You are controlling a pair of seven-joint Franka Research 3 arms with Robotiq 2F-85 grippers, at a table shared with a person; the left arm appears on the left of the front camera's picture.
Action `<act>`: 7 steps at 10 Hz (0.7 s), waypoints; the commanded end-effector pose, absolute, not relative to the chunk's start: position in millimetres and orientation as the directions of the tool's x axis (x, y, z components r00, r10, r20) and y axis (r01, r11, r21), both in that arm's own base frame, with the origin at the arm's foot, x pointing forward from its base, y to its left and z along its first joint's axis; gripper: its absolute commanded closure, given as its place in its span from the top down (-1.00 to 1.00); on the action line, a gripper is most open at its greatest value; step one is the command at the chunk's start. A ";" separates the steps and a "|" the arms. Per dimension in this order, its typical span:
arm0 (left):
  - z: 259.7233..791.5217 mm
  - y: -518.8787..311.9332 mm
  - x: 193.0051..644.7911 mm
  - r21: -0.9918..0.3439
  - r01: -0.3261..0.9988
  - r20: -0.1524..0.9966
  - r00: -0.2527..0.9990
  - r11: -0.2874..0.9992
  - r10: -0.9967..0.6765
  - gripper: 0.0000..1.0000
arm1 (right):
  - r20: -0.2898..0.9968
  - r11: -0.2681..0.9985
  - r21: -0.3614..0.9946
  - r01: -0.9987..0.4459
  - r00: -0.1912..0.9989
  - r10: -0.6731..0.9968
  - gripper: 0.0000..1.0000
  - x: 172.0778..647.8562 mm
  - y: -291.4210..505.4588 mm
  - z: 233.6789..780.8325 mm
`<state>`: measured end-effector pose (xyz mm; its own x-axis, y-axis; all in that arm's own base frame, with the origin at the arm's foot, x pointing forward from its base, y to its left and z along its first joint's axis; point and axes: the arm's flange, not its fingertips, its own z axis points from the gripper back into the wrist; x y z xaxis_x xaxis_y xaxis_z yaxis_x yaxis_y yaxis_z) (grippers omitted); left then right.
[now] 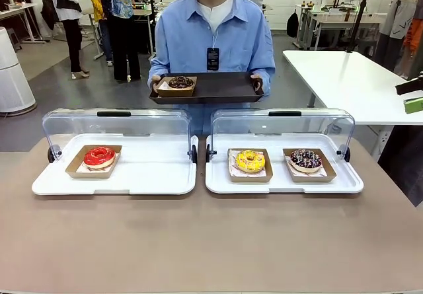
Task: Provide the desired donut to the person.
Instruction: Pick up and lift the Paper togo box containing the Donut pointed at by the person.
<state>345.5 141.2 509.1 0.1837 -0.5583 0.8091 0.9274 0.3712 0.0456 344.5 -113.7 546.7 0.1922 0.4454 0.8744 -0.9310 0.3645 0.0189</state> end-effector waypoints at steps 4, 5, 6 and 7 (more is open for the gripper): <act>490.2 173.3 363.2 0.006 0.954 0.898 0.127 0.299 -0.422 1.00 | 0.882 0.356 0.011 -0.934 0.177 0.438 1.00 345.7 -112.8 546.9; 490.1 172.3 362.3 0.015 0.959 0.895 0.114 0.284 -0.431 1.00 | 0.882 0.356 0.011 -0.934 0.177 0.438 1.00 345.7 -112.8 546.9; 493.4 165.5 361.5 0.042 0.975 0.890 0.063 0.219 -0.452 1.00 | 0.882 0.356 0.011 -0.934 0.177 0.438 1.00 345.7 -112.8 546.9; 486.9 169.2 358.8 -0.013 0.953 0.894 0.147 0.303 -0.424 1.00 | 0.882 0.356 0.011 -0.934 0.177 0.438 1.00 345.7 -112.8 546.9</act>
